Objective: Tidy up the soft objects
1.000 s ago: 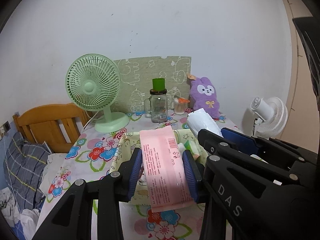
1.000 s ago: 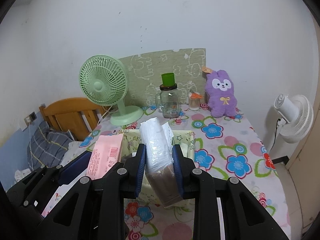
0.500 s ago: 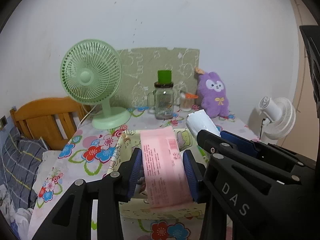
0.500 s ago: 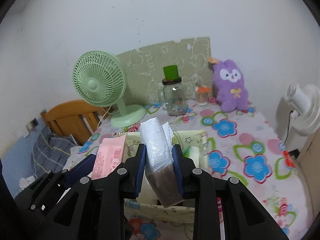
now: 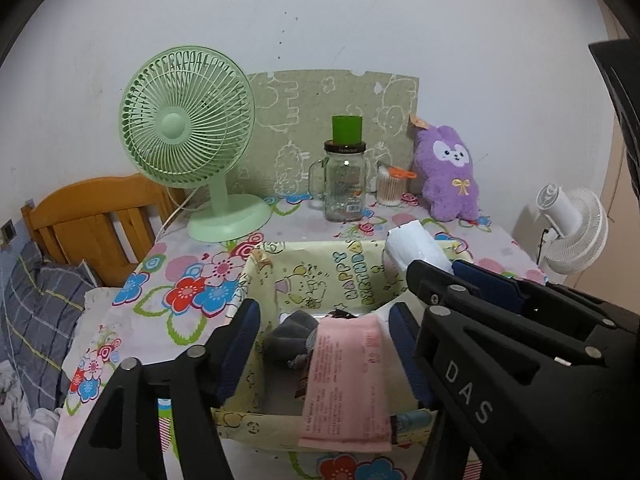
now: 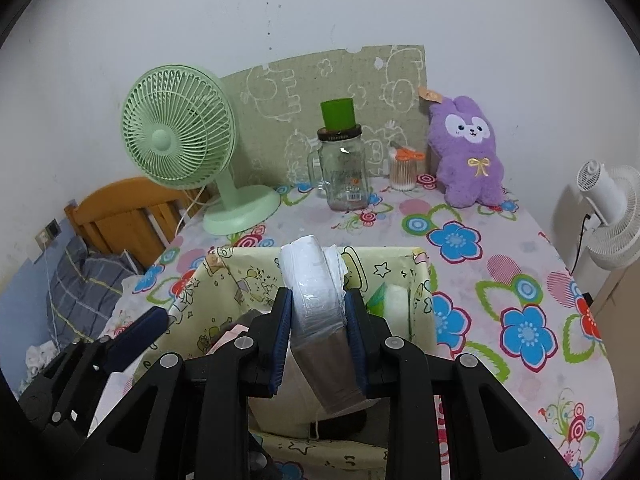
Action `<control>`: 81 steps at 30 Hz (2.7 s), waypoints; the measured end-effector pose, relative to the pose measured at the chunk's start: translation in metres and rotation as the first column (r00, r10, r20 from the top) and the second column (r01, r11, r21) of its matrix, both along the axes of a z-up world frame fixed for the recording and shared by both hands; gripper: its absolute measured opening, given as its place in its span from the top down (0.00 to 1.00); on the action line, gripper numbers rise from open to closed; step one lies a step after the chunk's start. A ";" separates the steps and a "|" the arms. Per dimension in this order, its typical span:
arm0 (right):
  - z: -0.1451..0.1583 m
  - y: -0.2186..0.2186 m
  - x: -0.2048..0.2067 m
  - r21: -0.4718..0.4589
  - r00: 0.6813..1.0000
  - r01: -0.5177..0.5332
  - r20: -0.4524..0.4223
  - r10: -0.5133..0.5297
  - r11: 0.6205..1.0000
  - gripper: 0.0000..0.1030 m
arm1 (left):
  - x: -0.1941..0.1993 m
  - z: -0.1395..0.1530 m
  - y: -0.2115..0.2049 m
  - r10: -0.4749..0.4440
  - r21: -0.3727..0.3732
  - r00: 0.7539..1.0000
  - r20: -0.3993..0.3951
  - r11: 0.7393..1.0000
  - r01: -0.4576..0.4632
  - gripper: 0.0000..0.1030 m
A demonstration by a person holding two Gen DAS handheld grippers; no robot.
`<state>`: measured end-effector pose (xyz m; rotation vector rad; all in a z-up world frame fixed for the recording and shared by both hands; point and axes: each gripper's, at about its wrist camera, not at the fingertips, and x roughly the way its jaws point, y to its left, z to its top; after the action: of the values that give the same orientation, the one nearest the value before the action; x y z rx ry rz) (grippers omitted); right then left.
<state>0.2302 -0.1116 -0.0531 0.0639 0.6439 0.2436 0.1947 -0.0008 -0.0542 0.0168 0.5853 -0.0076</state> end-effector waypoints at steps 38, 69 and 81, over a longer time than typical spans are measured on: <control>-0.009 -0.017 -0.004 -0.017 0.999 0.001 -0.033 -0.001 1.000 0.28 | 0.017 -0.016 -0.008 0.023 0.078 0.997 -0.069 0.997 -0.017 0.61; 0.019 -0.021 -0.055 -0.025 0.999 -0.013 0.043 0.014 1.000 0.18 | -0.037 0.016 -0.012 -0.011 0.072 1.000 -0.004 0.997 0.012 0.07; 0.054 -0.034 -0.113 -0.073 0.990 0.064 0.134 -0.054 0.995 0.10 | -0.089 0.045 -0.017 -0.032 0.065 0.996 0.086 0.998 0.027 0.00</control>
<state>0.1173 -0.1453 0.0010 -0.0071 0.5185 0.1639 0.1053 -0.0179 -0.0093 0.0877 0.4978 -0.0169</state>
